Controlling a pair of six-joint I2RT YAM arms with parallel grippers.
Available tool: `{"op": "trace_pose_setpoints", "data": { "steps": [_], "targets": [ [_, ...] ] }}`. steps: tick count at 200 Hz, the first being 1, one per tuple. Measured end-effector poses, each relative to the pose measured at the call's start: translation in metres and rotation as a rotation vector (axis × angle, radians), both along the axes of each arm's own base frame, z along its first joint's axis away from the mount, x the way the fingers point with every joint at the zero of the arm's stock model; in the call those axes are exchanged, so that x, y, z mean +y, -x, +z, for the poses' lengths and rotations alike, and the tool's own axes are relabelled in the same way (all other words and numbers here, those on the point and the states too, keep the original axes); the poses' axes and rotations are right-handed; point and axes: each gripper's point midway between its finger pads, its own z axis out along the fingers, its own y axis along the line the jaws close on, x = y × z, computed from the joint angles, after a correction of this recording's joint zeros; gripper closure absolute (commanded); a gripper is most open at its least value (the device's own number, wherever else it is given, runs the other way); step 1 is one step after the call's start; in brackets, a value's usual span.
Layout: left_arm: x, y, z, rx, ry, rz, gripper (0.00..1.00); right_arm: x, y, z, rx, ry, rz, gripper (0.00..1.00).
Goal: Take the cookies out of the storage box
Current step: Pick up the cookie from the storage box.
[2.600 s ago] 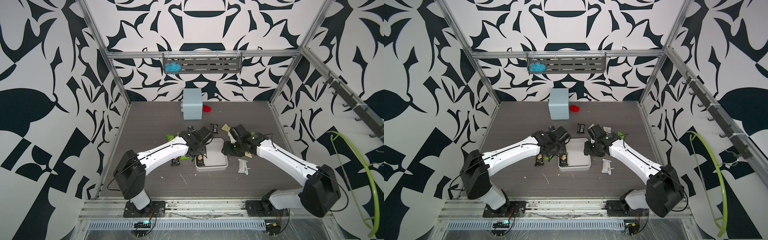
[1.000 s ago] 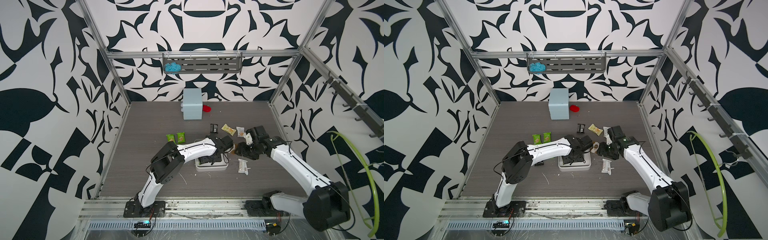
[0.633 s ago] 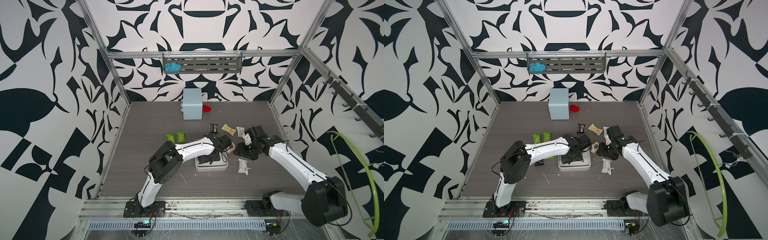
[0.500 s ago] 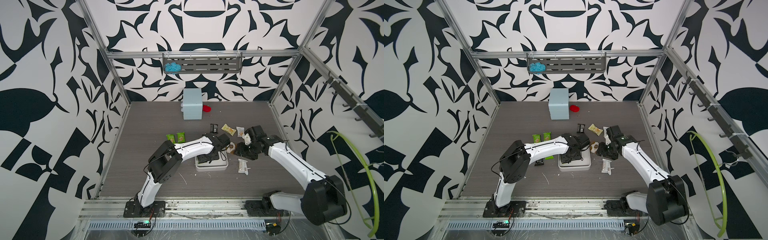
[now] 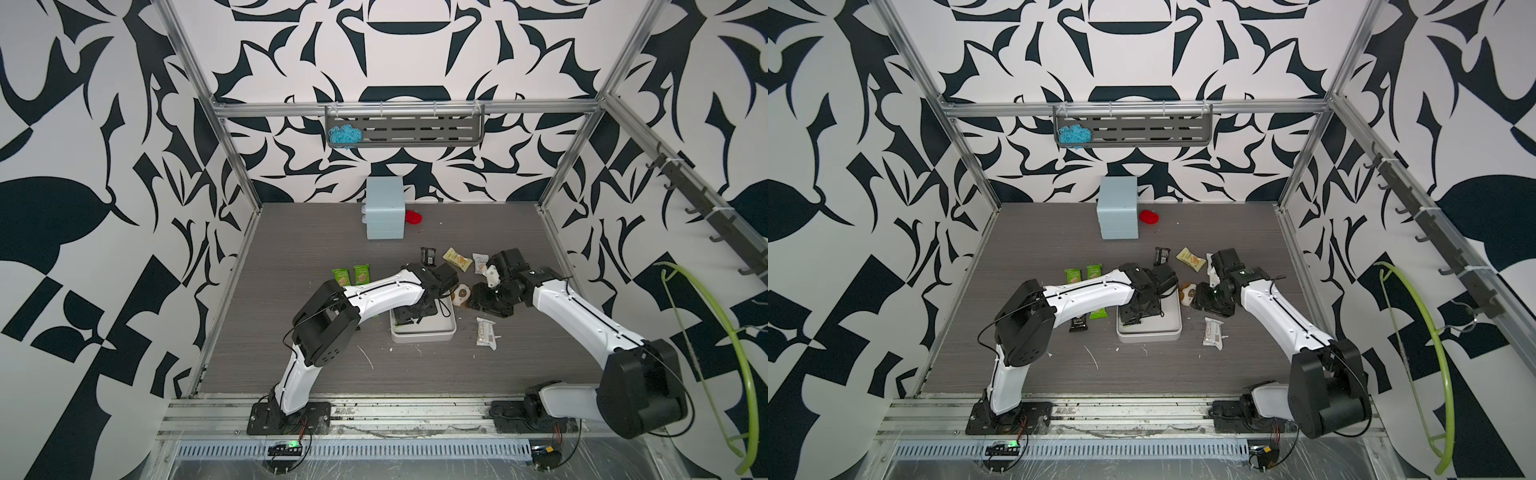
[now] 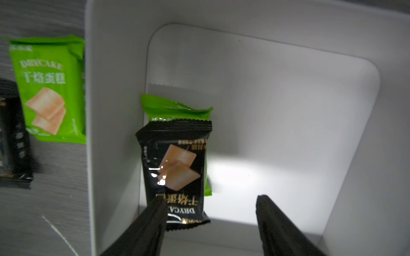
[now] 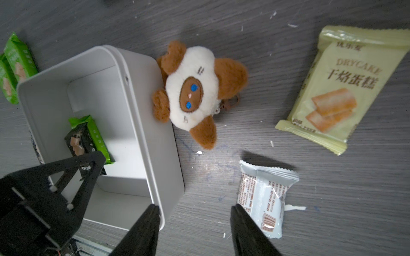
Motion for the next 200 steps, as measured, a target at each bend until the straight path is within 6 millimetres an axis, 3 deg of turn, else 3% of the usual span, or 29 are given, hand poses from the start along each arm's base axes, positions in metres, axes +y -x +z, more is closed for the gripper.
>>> {"op": "trace_pose_setpoints", "data": {
  "steps": [25,105,200],
  "targets": [
    [0.002,-0.003,0.006,-0.010,0.012,0.013,0.29,0.001,-0.001,-0.001,0.002,-0.004,0.001,0.43],
    [0.016,-0.005,-0.002,0.009,-0.013,0.052,0.29,0.000,-0.001,-0.001,0.001,-0.004,-0.002,0.43],
    [0.025,0.002,-0.026,0.042,-0.043,0.053,0.33,-0.001,-0.001,-0.001,0.002,-0.003,-0.005,0.43]
  ]
}}
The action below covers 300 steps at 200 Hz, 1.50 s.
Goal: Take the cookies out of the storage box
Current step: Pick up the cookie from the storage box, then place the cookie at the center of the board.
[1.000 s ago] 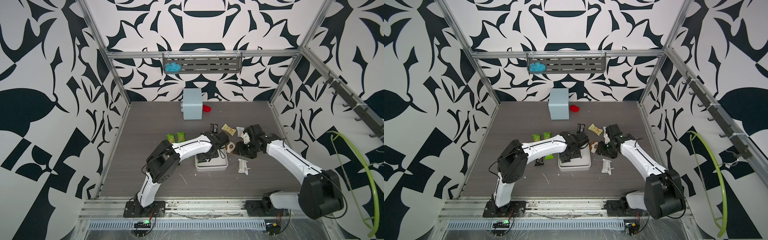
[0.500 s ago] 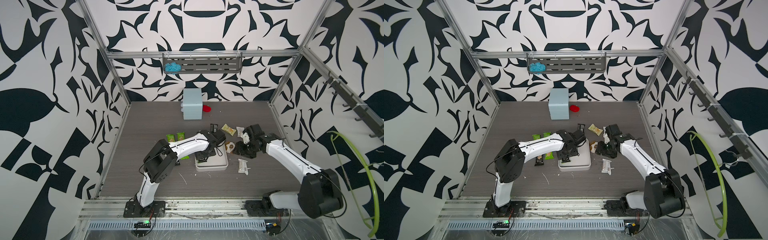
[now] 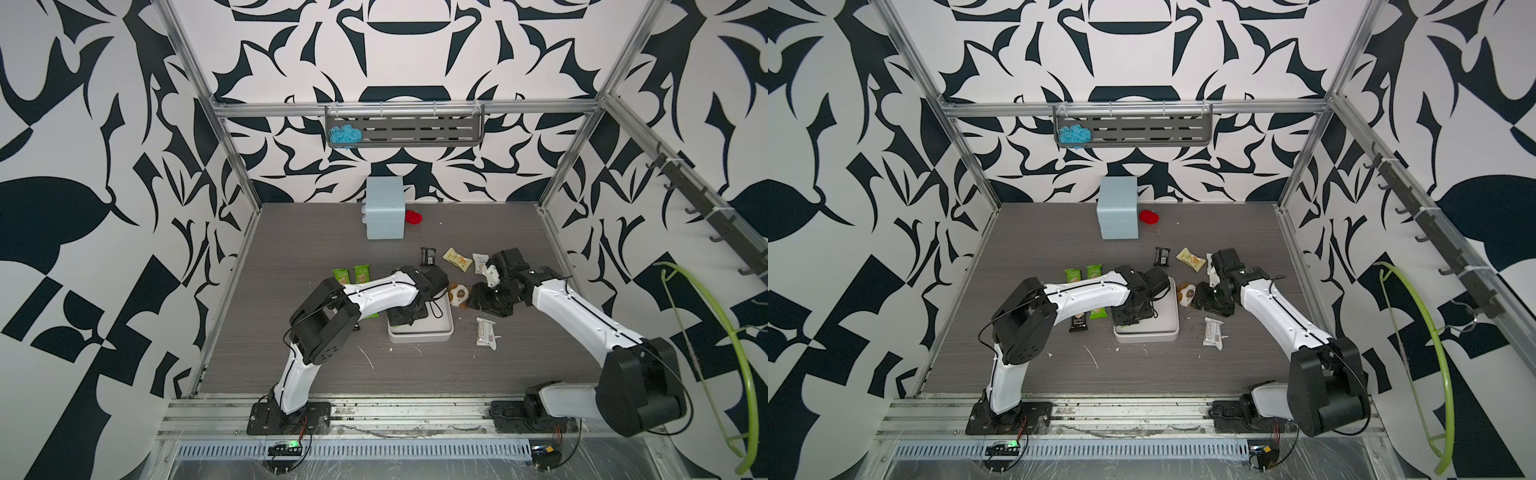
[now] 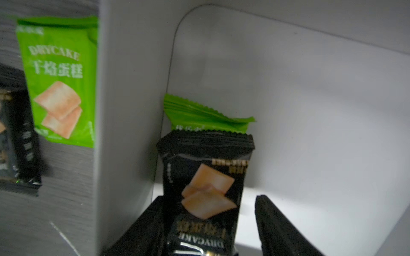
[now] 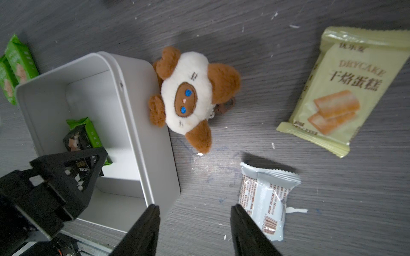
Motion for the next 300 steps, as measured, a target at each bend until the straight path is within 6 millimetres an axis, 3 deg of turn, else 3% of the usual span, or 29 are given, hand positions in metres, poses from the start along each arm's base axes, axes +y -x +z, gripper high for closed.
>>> {"op": "trace_pose_setpoints", "data": {
  "steps": [74,153,232,266,300],
  "targets": [
    [-0.004,-0.003,0.000,-0.010,0.013,-0.012,0.56,0.000,0.000,0.000,0.000,0.000,-0.001,0.43],
    [-0.009,-0.004,0.002,-0.009,0.025,-0.025,0.56,0.000,0.000,0.000,0.001,0.000,0.000,0.43],
    [-0.042,-0.027,0.043,-0.076,0.131,-0.090,0.55,0.002,-0.001,0.002,0.003,-0.014,-0.009,0.43],
    [-0.028,-0.035,0.051,-0.082,0.134,-0.084,0.54,0.012,-0.007,0.011,-0.012,-0.031,-0.003,0.43],
    [0.016,-0.042,0.068,-0.099,0.135,-0.027,0.54,0.037,-0.018,0.010,-0.005,-0.034,0.034,0.43]
  ]
}}
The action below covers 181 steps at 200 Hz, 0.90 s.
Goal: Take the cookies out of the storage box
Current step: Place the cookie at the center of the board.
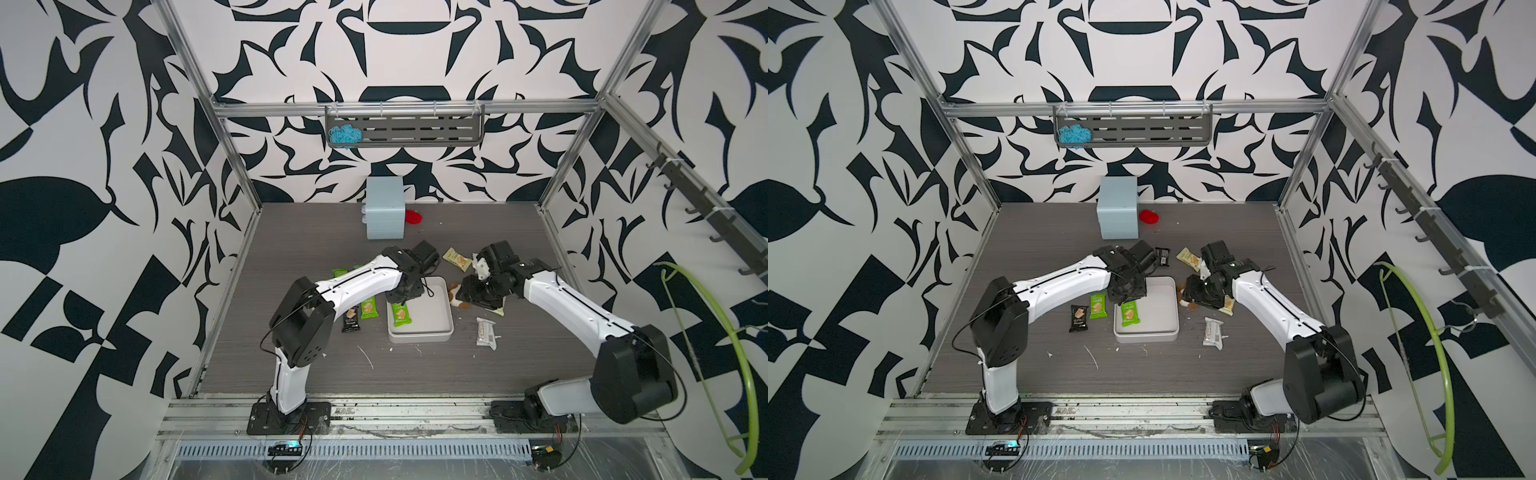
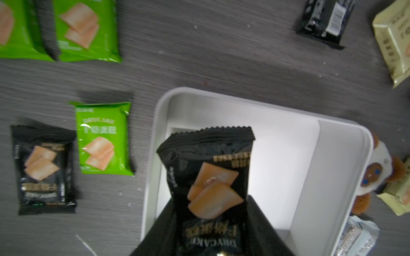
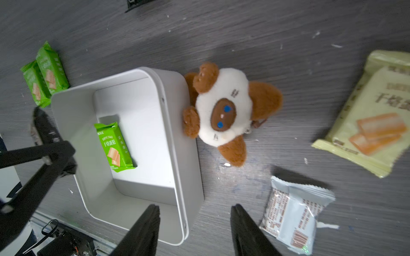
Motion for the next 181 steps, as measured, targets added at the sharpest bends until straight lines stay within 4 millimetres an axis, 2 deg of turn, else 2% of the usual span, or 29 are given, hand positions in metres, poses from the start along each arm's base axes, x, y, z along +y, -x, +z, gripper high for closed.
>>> {"op": "trace_pose_setpoints", "data": {
  "steps": [22,44,71,96,144,181],
  "targets": [
    [0.038,-0.001,0.009,-0.011,-0.001,0.048,0.53,0.015,-0.006,-0.003,0.009,0.006,0.020,0.43],
    [0.077,-0.002,0.008,-0.005,-0.007,0.104,0.53,0.032,-0.015,-0.002,0.000,0.015,0.042,0.43],
    [0.127,0.000,-0.009,0.031,-0.029,0.171,0.53,0.051,-0.028,0.001,-0.025,0.015,0.053,0.43],
    [0.160,0.002,-0.028,0.068,-0.053,0.207,0.53,0.062,-0.036,-0.001,-0.029,0.022,0.052,0.43],
    [0.187,0.009,-0.058,0.117,-0.052,0.221,0.52,0.065,-0.042,-0.011,-0.007,0.047,0.032,0.43],
    [0.191,0.006,-0.065,0.114,-0.042,0.212,0.52,0.061,-0.041,-0.011,0.002,0.066,0.019,0.43]
  ]
}}
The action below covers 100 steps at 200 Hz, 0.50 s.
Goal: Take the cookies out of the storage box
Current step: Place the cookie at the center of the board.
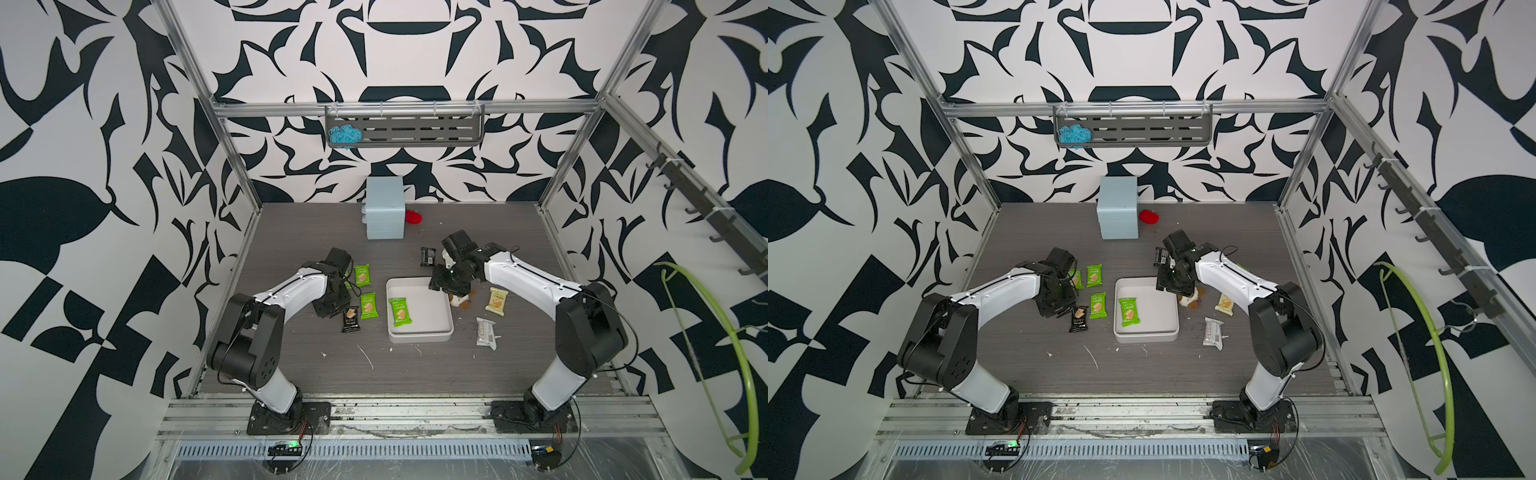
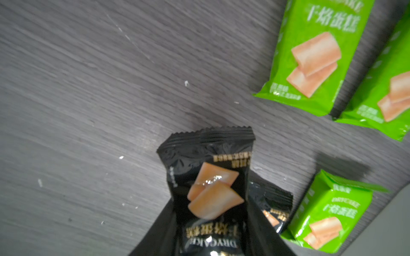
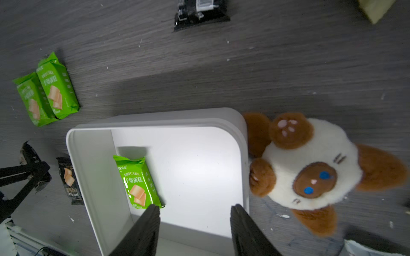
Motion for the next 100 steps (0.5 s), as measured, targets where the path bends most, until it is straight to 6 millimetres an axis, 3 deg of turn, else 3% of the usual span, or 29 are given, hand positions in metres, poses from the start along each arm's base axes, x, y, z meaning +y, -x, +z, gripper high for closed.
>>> {"op": "trace_pose_setpoints", "data": {
  "steps": [65,100],
  "targets": [
    [-0.0006,-0.0048,-0.0035,-0.005,0.006,-0.026,0.38,-0.0056,-0.0004,0.0026,0.000,0.032,-0.011,0.43],
    [0.0002,-0.0031,0.0002,-0.002,0.006,-0.021,0.36,-0.0080,0.0013,0.0099,-0.017,0.032,-0.010,0.43]
  ]
}}
